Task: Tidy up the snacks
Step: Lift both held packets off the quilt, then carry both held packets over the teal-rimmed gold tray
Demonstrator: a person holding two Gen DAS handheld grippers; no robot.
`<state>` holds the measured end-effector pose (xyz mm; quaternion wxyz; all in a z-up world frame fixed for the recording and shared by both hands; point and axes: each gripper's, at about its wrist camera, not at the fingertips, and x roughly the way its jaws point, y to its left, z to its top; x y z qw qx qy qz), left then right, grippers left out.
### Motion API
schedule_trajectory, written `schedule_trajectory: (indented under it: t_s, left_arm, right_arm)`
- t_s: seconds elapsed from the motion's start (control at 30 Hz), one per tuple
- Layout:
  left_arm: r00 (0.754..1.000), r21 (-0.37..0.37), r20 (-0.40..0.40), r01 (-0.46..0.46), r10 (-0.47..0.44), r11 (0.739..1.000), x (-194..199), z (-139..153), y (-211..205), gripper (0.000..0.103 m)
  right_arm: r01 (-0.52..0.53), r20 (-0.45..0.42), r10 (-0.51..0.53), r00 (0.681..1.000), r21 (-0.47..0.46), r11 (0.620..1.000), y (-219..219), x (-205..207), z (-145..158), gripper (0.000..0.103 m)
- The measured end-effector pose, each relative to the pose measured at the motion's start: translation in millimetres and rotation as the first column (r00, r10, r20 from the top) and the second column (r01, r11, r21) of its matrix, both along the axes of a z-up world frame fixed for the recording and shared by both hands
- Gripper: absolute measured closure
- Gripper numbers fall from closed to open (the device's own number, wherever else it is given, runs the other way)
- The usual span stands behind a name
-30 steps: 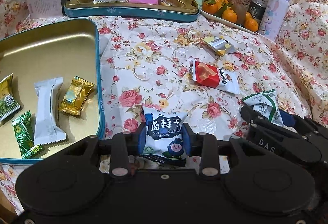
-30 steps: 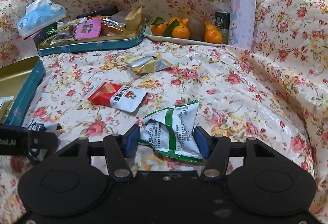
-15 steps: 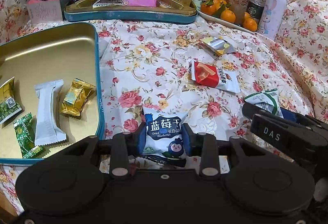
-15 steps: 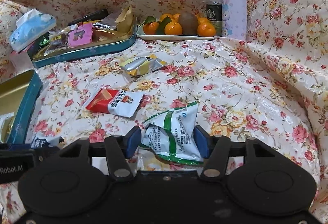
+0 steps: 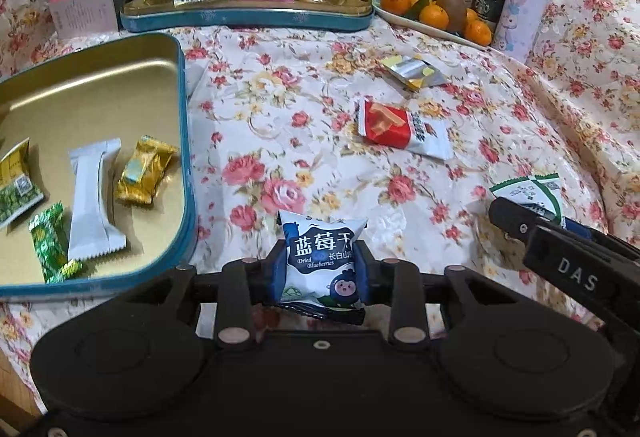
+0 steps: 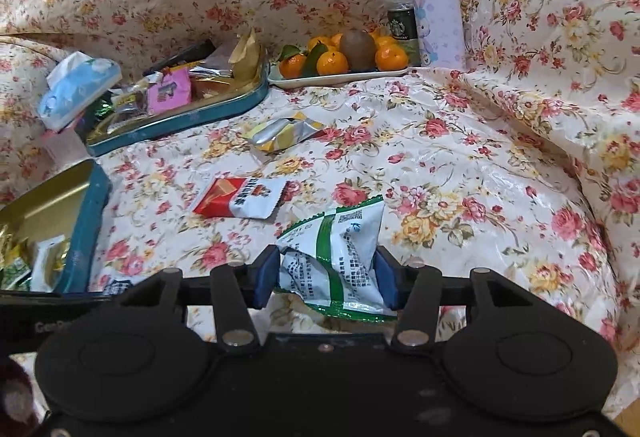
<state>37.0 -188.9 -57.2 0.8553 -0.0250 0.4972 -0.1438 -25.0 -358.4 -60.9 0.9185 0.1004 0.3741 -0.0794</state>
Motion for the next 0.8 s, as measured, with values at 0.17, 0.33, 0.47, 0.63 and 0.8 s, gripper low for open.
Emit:
schedule_trajectory:
  t_s: [0.17,0.33,0.47,0.63,0.8]
  left_arm:
    - [1.0,0.024,-0.012,0.008,-0.008,1.0,-12,3,-1,0.062]
    - [1.0,0.042,-0.02,0.013,-0.012,0.999,-24,6,1,0.062]
    - [1.0,0.043,-0.021,0.012,-0.012,0.999,-33,10,6,0.062]
    - [1.0,0.067,-0.008,0.017,-0.016,0.998,-46,16,13,0.062]
    - [1.0,0.092,-0.002,0.018,-0.018,0.996,-63,20,25,0.062]
  right_arm:
    - [-0.026,0.006,0.026,1.0,-0.018,1.0,12,-18,6,0.05]
    - [-0.047,0.0,0.047,0.999,-0.02,0.999,21,-34,8,0.05]
    - [-0.064,0.004,0.064,0.998,-0.026,0.998,27,-48,13,0.05]
    - [-0.088,0.008,0.088,0.996,-0.029,0.996,36,-63,21,0.05]
    - [-0.14,-0.006,0.14,0.99,-0.029,0.99,50,-79,25,0.05]
